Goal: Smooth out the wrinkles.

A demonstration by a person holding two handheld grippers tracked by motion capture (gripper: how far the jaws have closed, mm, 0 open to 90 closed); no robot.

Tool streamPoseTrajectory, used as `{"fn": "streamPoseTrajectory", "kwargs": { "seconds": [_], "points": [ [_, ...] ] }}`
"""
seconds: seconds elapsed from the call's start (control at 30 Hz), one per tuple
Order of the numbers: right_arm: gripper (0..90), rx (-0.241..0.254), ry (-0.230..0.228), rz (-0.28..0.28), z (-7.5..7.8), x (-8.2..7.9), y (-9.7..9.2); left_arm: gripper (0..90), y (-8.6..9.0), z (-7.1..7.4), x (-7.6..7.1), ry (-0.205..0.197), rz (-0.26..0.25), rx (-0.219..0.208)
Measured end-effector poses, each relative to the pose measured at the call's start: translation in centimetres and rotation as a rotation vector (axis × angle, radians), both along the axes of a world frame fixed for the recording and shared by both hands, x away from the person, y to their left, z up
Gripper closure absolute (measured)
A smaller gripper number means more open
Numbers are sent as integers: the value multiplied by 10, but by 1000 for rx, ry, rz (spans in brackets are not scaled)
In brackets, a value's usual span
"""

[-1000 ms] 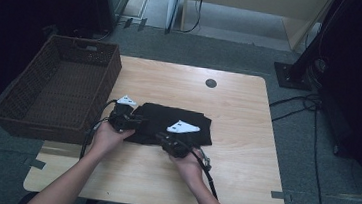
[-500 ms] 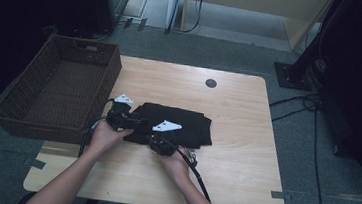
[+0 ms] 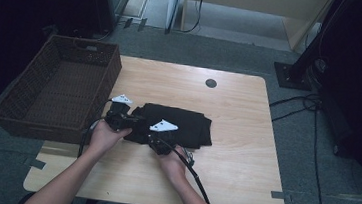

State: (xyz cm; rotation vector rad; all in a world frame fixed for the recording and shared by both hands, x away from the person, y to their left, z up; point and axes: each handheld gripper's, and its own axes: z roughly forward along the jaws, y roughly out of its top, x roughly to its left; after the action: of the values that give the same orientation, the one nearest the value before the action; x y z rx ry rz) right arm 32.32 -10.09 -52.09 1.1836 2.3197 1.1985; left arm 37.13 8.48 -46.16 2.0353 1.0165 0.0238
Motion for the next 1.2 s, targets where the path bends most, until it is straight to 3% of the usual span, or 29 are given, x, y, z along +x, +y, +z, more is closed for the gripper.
{"fn": "streamPoseTrajectory", "kwargs": {
  "seconds": [0.1,0.2,0.27,0.33,0.5,0.57,0.6,0.73,0.83,0.93,1.1,1.2],
  "points": [
    [860,-1,-3,-9,0,1,1,857,1,5,-10,5,-19,-7],
    [847,6,5,-8,0,0,0,856,3,-2,-19,23,-18,-15],
    [815,23,23,0,1,-1,-2,855,2,-10,-21,18,-15,14],
    [787,27,38,17,2,-4,-5,854,1,-16,-21,38,-12,24],
    [731,33,53,44,13,-12,-21,849,-6,-26,-24,12,-9,83],
    [733,61,47,50,20,-14,-29,847,-7,-27,-24,5,-11,92],
    [733,99,29,45,28,-16,-36,845,-8,-29,-25,-2,-11,105],
    [734,132,-24,19,41,-16,-41,841,-9,-30,-27,-2,-17,104],
    [730,93,-58,-12,38,-6,-39,838,-9,-33,-30,-10,-16,105],
    [733,41,-25,-32,24,6,-35,836,-7,-36,-30,9,-9,90],
    [756,13,-23,-29,13,6,-34,816,-5,-41,-30,-7,-14,67],
    [780,-10,-31,-12,7,3,-35,731,-4,-36,-30,-3,-33,51]
  ]
}}
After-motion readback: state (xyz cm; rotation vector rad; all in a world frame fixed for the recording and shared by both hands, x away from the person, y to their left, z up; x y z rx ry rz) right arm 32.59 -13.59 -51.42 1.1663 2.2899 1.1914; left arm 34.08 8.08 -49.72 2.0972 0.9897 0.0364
